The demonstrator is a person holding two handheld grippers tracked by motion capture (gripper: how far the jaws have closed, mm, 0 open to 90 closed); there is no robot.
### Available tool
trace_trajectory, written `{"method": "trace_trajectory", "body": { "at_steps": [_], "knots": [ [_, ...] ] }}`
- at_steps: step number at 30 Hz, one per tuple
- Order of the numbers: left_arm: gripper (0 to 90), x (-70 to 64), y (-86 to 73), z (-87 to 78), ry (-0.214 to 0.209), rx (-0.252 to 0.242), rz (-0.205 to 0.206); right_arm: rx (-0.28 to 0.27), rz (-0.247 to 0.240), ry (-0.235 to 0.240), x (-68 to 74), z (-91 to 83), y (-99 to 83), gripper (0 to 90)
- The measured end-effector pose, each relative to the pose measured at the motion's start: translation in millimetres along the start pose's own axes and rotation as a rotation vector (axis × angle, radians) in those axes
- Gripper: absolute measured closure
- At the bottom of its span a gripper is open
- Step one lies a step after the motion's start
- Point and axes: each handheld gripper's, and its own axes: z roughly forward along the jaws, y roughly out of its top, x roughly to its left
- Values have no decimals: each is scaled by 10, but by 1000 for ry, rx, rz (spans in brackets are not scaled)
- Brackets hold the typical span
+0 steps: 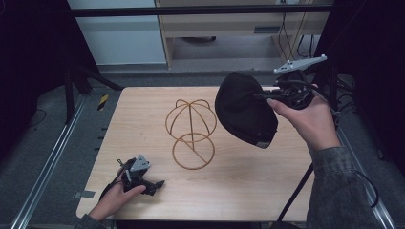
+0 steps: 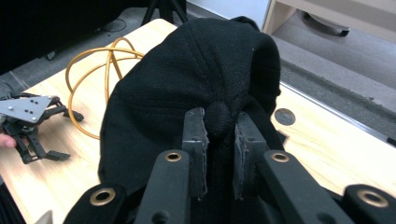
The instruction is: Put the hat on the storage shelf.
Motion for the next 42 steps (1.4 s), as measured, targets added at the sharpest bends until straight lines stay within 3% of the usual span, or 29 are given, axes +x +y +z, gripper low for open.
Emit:
{"method": "trace_trajectory", "body": {
  "at_steps": [7, 19, 28, 42],
  "knots": [
    [0, 0, 0, -1, 0, 1, 0, -3, -30, 2, 90, 33, 105, 782],
    [0, 1, 1, -1, -1, 2, 1, -26, -92, 45, 380, 87, 448, 782],
    [0, 1, 1, -2, 1, 3, 2, -11, -136, 88, 615, 287, 730, 781],
    [0, -1, 0, -1, 3, 2, 1, 22, -192, 132, 892, 565, 916, 779]
  ]
}}
